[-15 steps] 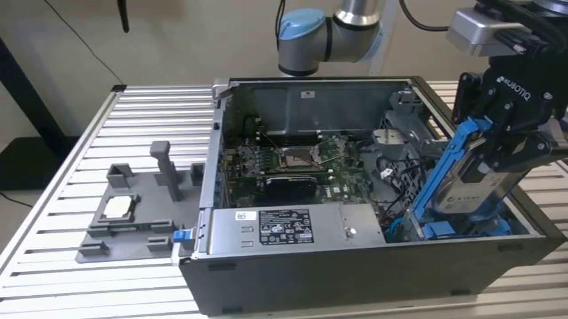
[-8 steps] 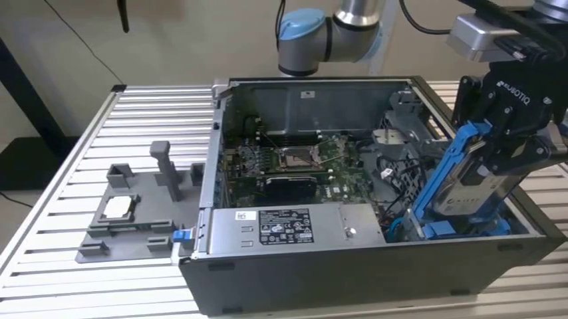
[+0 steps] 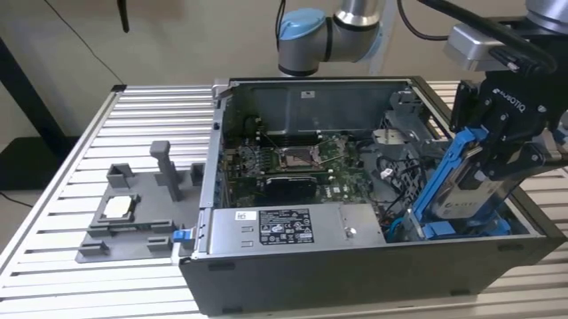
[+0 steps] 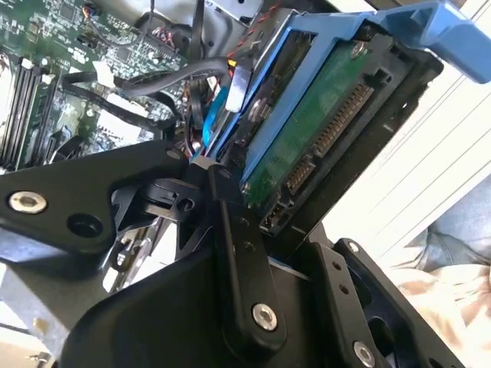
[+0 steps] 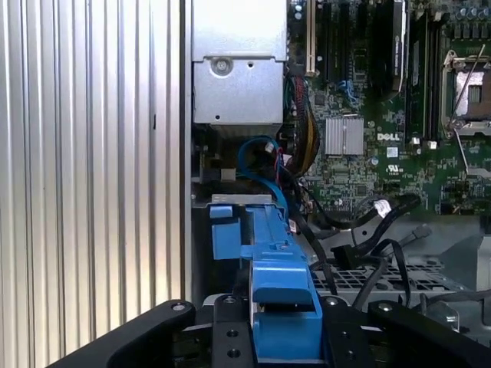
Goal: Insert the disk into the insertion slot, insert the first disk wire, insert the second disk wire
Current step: 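Insert the disk into the insertion slot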
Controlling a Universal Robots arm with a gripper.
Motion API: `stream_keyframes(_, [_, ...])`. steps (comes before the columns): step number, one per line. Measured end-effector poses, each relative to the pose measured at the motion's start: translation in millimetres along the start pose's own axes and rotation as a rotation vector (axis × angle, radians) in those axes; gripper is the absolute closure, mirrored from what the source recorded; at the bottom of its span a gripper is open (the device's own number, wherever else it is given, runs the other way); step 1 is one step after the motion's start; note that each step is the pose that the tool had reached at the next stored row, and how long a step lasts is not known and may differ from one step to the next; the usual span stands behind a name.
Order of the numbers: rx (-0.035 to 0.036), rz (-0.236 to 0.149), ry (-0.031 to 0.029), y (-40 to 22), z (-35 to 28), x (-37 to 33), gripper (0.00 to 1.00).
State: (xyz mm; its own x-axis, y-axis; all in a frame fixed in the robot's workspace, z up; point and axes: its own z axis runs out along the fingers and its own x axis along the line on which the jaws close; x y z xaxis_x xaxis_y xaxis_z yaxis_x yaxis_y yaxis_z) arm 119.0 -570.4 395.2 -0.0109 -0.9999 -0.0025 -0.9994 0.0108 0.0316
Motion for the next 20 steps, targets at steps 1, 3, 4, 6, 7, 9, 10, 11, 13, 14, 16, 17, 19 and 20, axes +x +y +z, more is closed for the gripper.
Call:
stream_keyframes(1, [0.0001, 0.000, -0.0002, 0.0, 0.7, 0.0, 0.67])
stream_keyframes(3, [0.0001, 0.000, -0.0001, -0.1, 1.8, 0.0, 0.67])
stream_keyframes(4, [0.0001, 0.000, -0.0001, -0.1, 2.3, 0.0, 0.67])
stream_keyframes(6, [0.0002, 0.000, -0.0001, -0.1, 3.3, 0.0, 0.67])
stream_keyframes(7, [0.0002, 0.000, 0.0000, -0.1, 3.8, 0.0, 0.67])
stream_keyframes(9, [0.0003, 0.000, 0.0000, -0.1, 4.6, 0.0, 0.67])
stream_keyframes(10, [0.0003, 0.000, 0.0000, -0.2, 4.9, 0.0, 0.67])
stream_keyframes(11, [0.0004, 0.000, 0.0000, -0.2, 5.4, 0.0, 0.67])
stream_keyframes(13, [0.0006, 0.000, 0.0001, -0.2, 6.2, 0.0, 0.67])
stream_keyframes(14, [0.0007, 0.000, -0.0001, -0.2, 6.6, 0.1, 0.67])
stream_keyframes(16, [0.0010, 0.000, 0.0000, -0.2, 7.4, 0.0, 0.67])
stream_keyframes(17, [0.0011, 0.000, -0.0001, -0.2, 7.8, 0.1, 0.67])
stream_keyframes(19, [0.0013, 0.000, 0.0000, -0.3, 8.5, 0.0, 0.67])
stream_keyframes(20, [0.0015, 0.000, 0.0000, -0.3, 8.9, 0.0, 0.67])
